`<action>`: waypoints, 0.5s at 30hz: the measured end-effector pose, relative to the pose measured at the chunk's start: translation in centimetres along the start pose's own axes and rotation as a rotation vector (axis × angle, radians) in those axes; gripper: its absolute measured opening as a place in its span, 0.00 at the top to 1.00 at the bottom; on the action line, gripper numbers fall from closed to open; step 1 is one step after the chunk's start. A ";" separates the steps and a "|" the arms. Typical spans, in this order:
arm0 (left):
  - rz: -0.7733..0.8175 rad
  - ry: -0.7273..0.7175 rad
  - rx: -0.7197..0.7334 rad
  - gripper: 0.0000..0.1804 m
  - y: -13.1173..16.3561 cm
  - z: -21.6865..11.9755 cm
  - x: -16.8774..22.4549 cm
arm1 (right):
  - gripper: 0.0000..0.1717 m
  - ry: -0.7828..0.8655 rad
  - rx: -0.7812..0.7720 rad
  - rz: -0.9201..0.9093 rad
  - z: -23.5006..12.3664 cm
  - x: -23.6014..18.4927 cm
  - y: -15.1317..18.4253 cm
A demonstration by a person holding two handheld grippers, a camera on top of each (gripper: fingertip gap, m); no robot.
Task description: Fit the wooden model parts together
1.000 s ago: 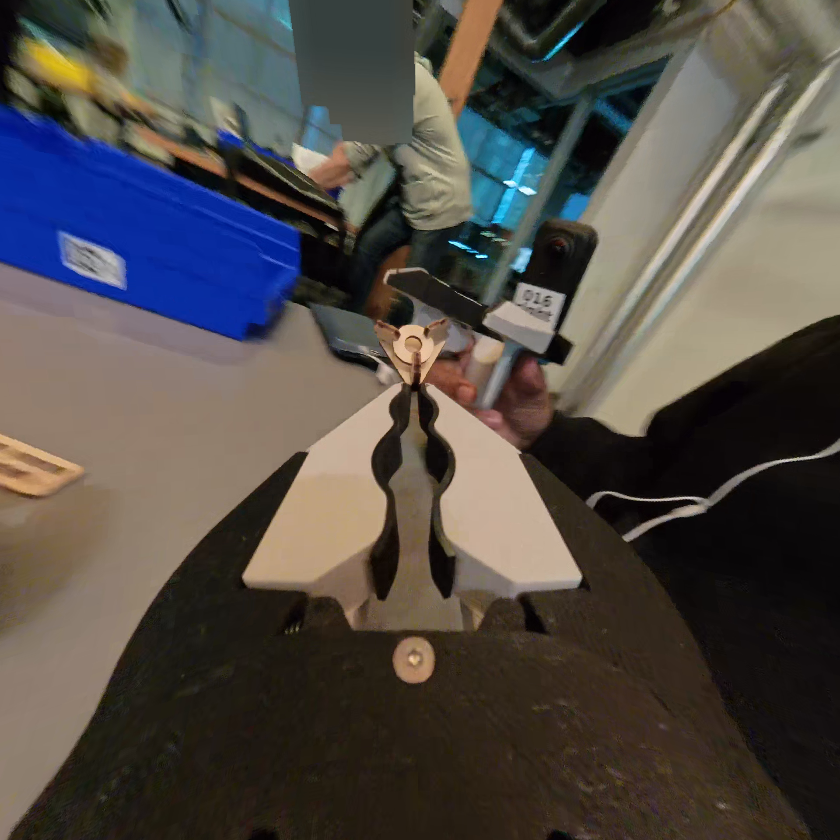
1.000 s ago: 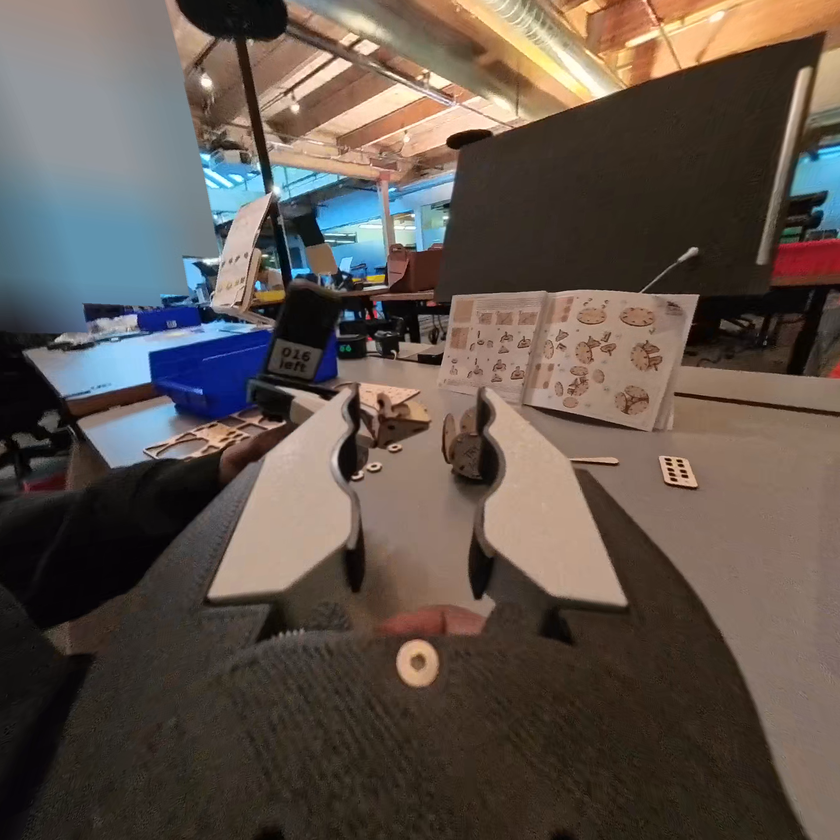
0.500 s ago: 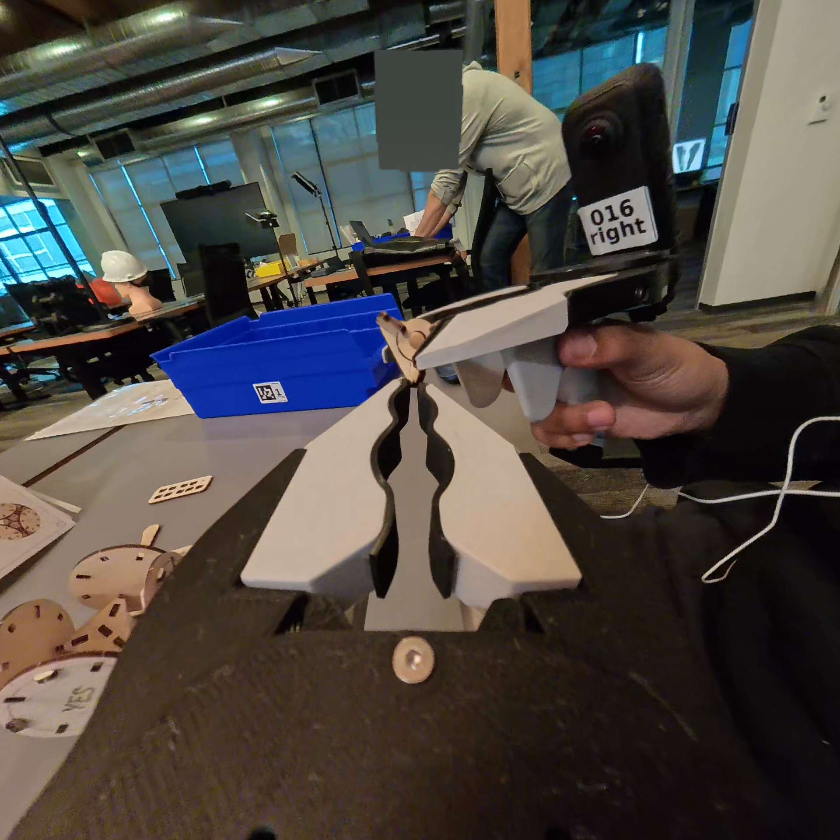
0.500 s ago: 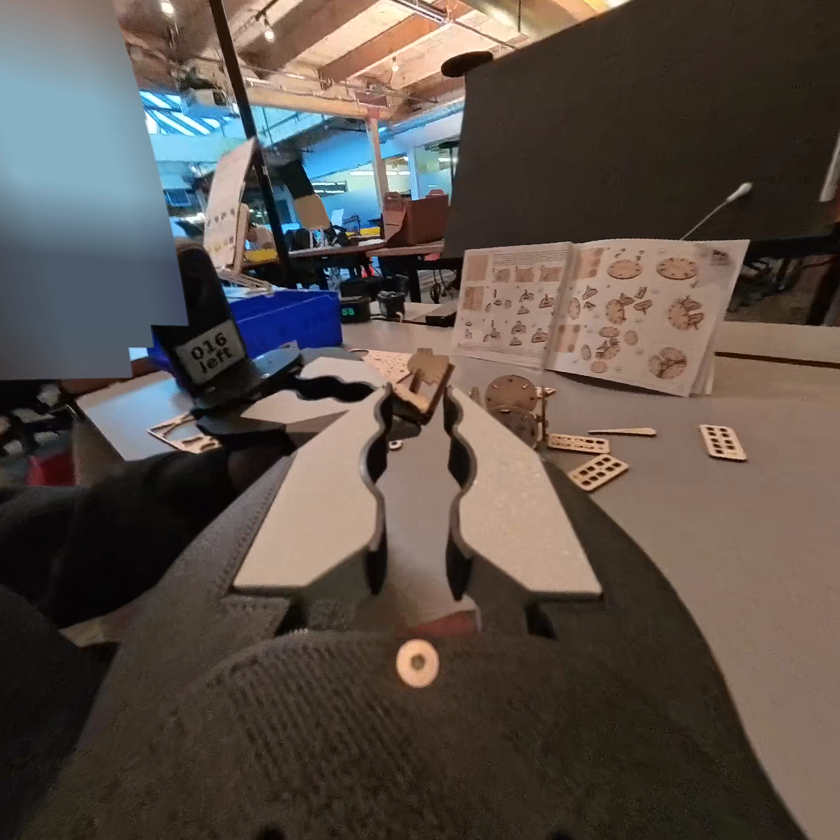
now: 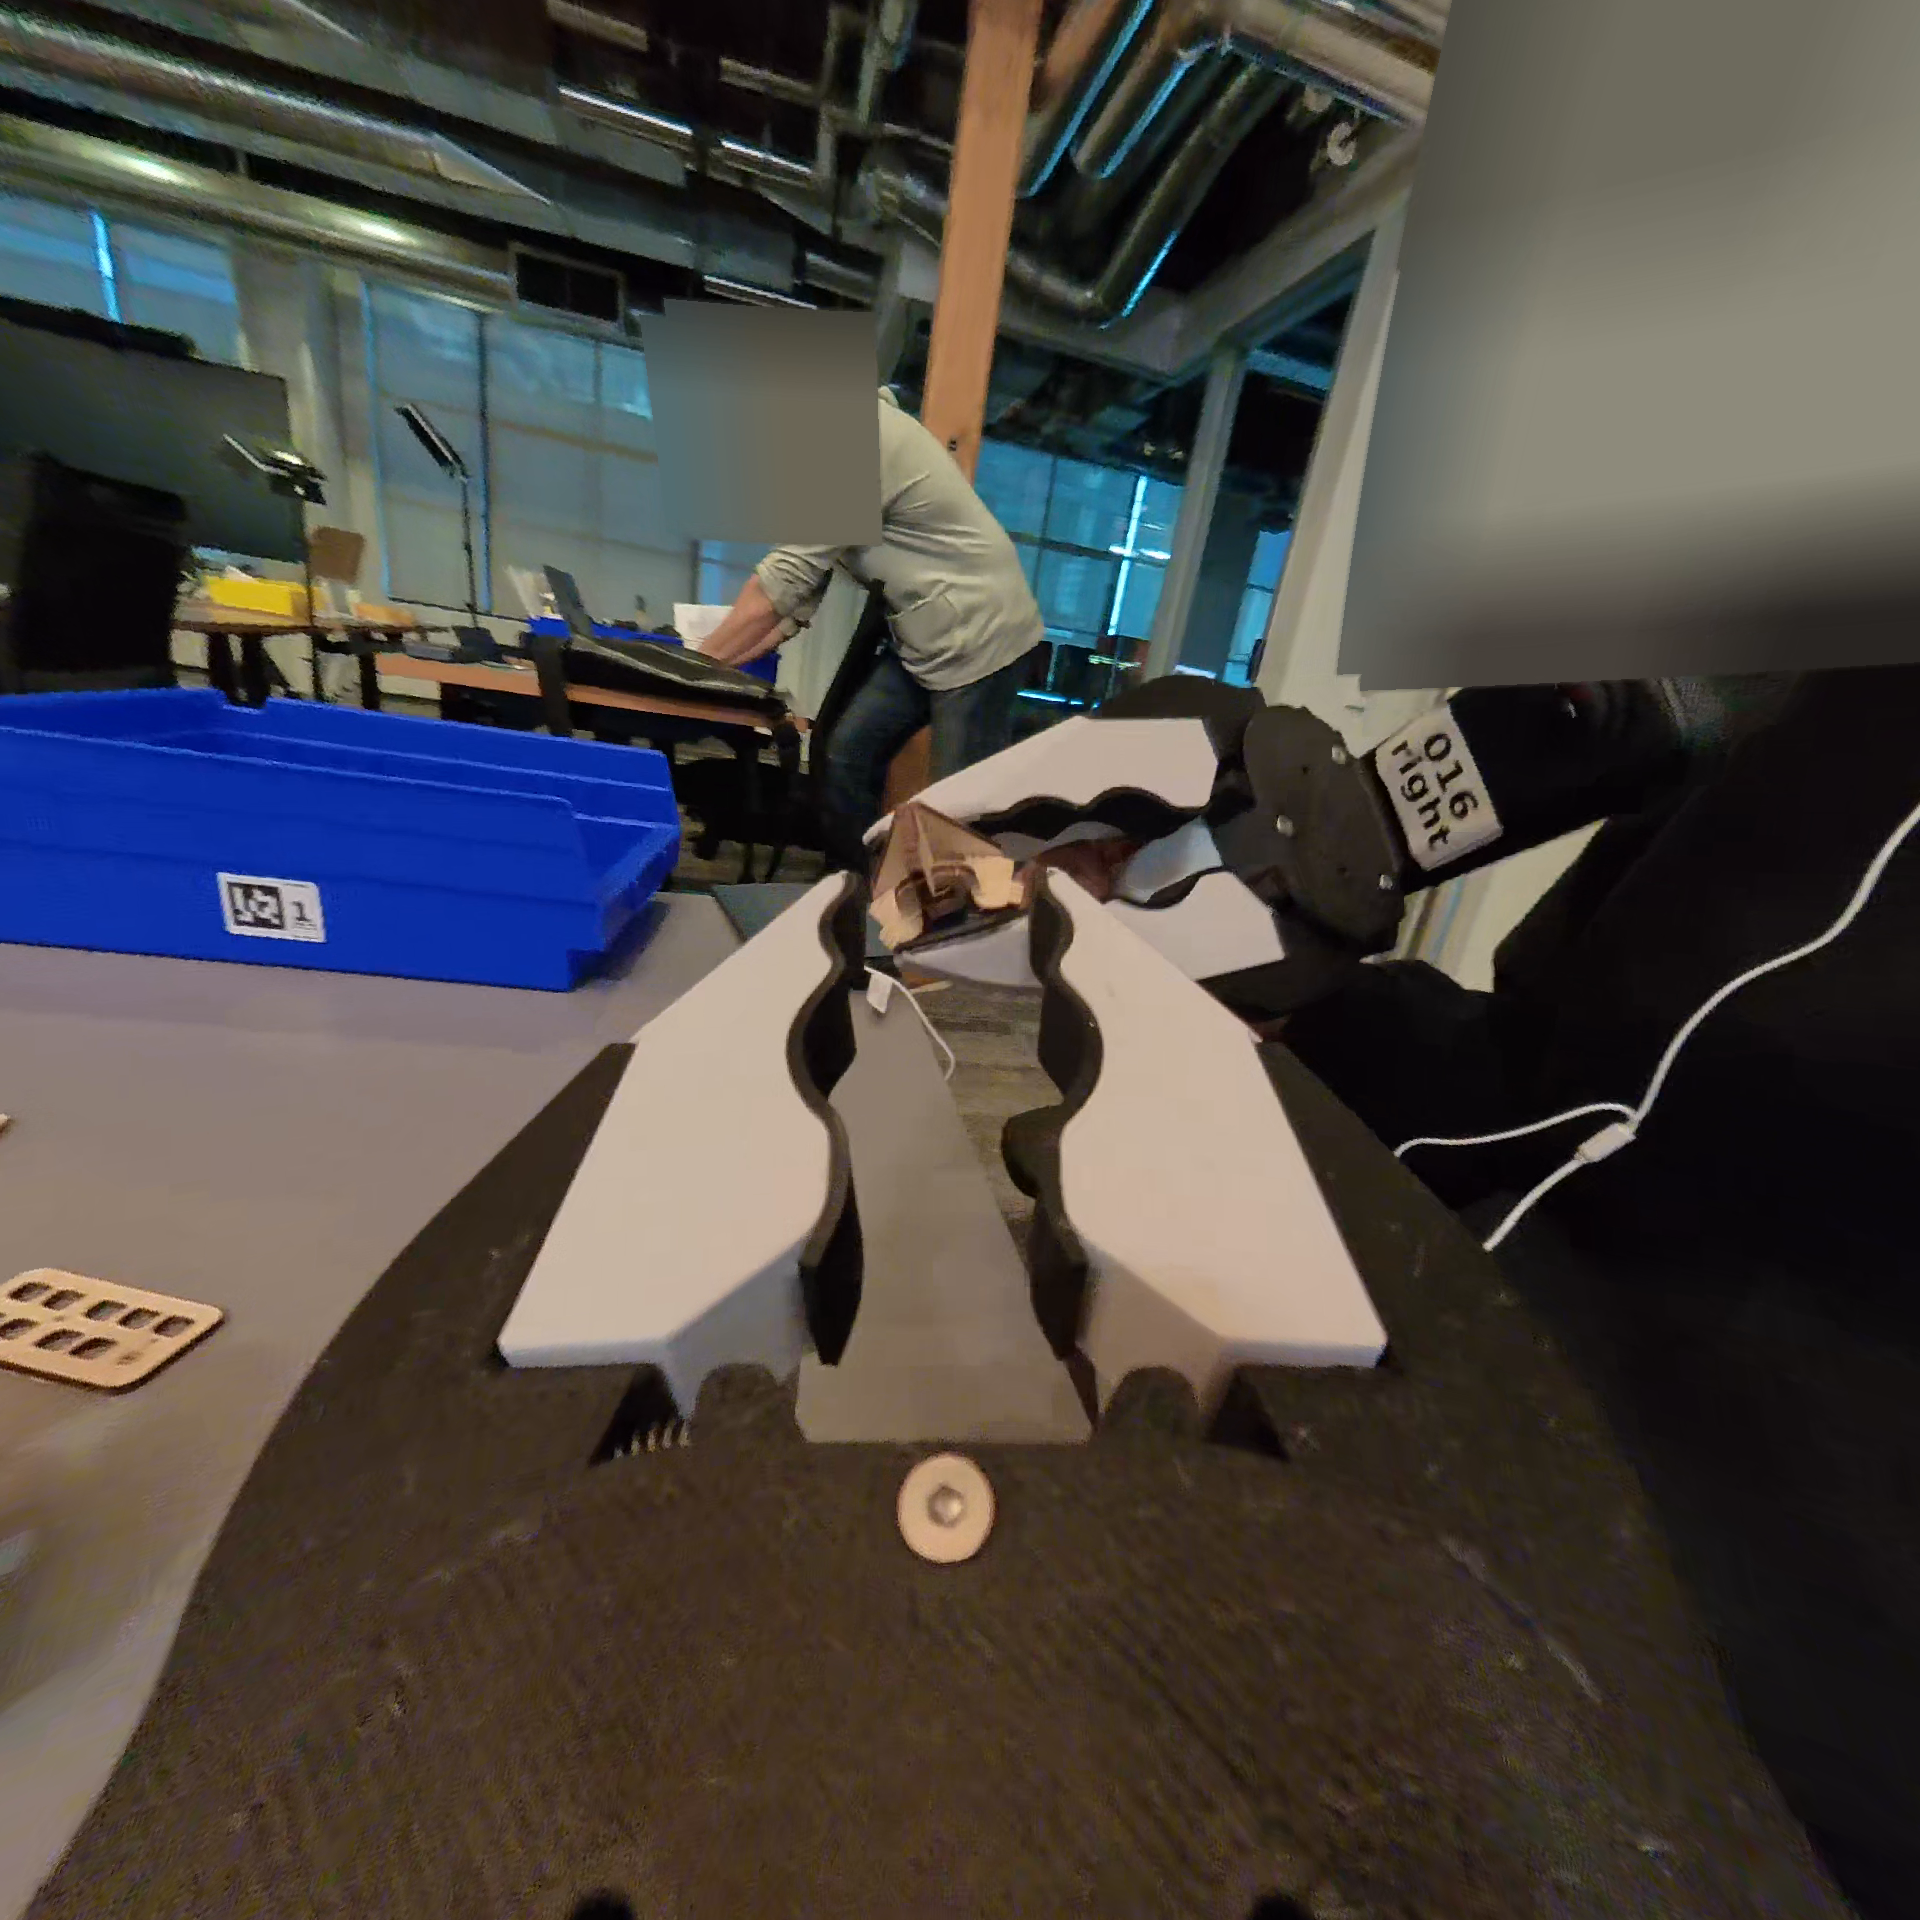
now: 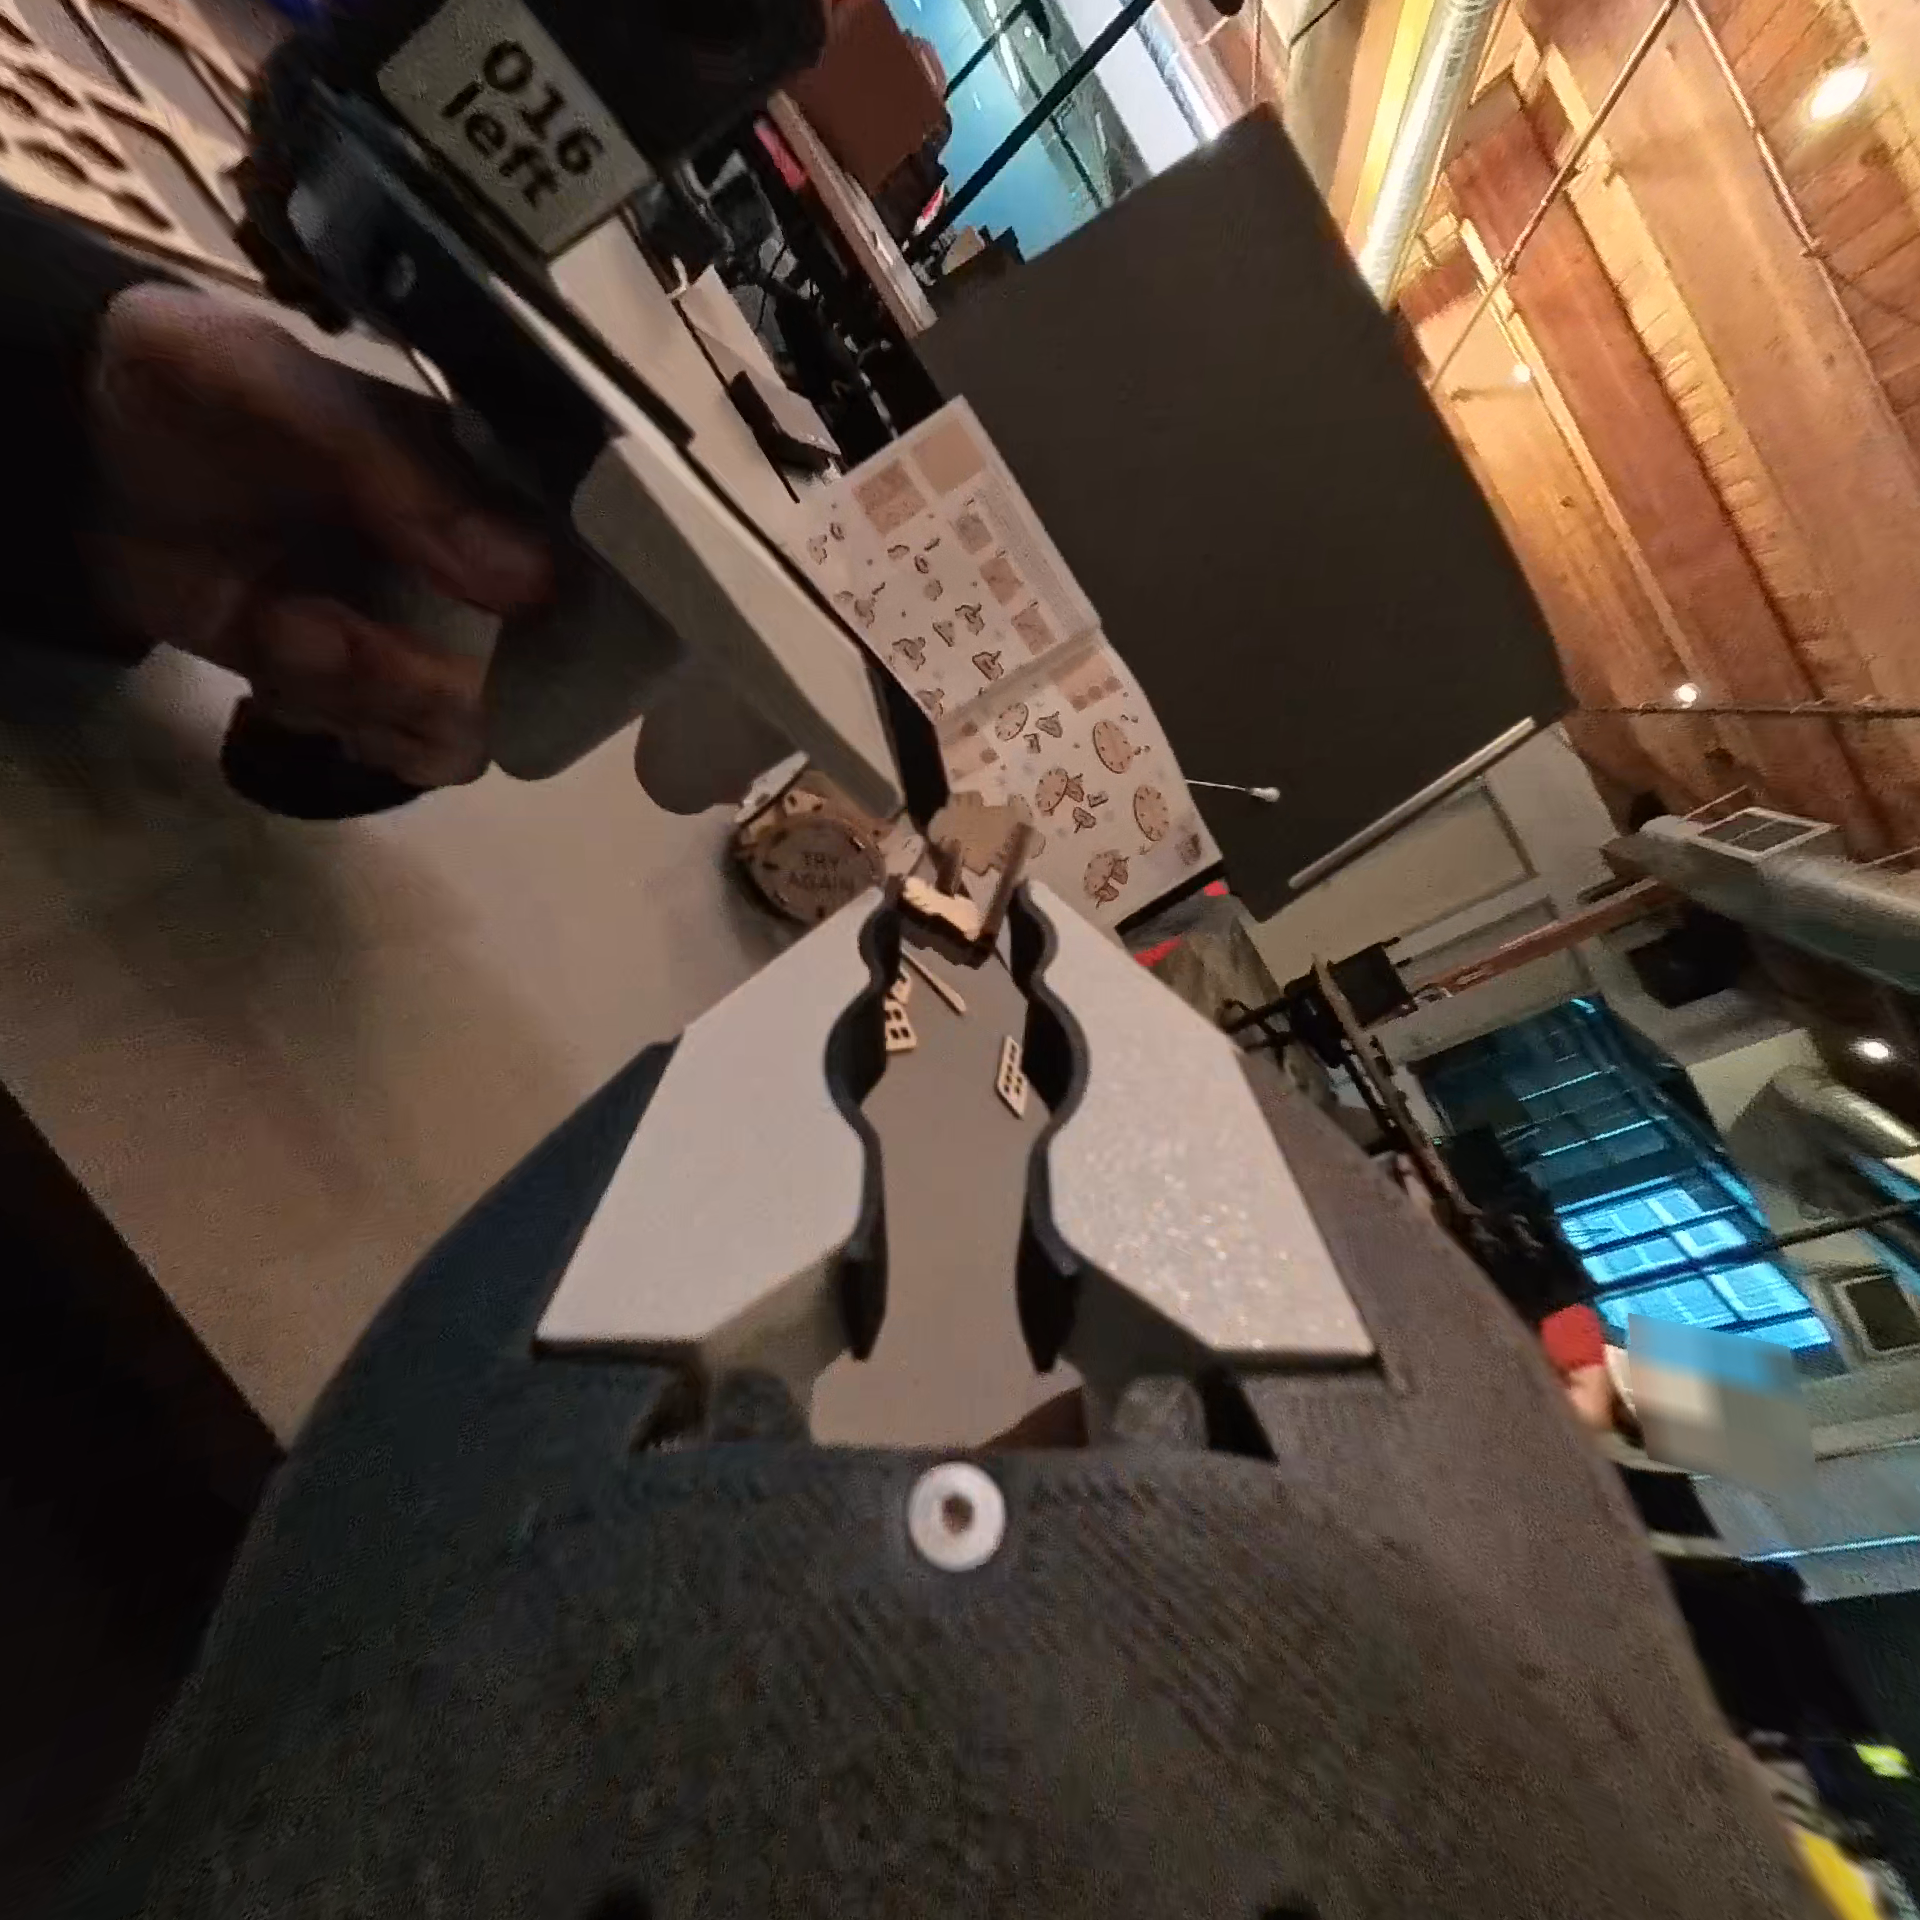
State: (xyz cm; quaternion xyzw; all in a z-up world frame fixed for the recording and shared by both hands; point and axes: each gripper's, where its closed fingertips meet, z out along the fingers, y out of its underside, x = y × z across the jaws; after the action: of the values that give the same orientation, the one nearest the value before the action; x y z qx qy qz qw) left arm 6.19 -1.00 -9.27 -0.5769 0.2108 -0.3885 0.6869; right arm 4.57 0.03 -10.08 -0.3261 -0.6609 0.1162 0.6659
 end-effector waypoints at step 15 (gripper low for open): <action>-0.138 0.011 0.050 0.91 -0.6 -0.6 -0.9 | 0.88 -0.037 0.071 0.169 -0.2 0.5 0.0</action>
State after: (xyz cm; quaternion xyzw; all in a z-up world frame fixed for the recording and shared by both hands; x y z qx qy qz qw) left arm 5.02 -0.66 -8.96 -0.5704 0.1647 -0.4432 0.6716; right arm 4.79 0.30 -9.66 -0.3549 -0.6386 0.2012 0.6525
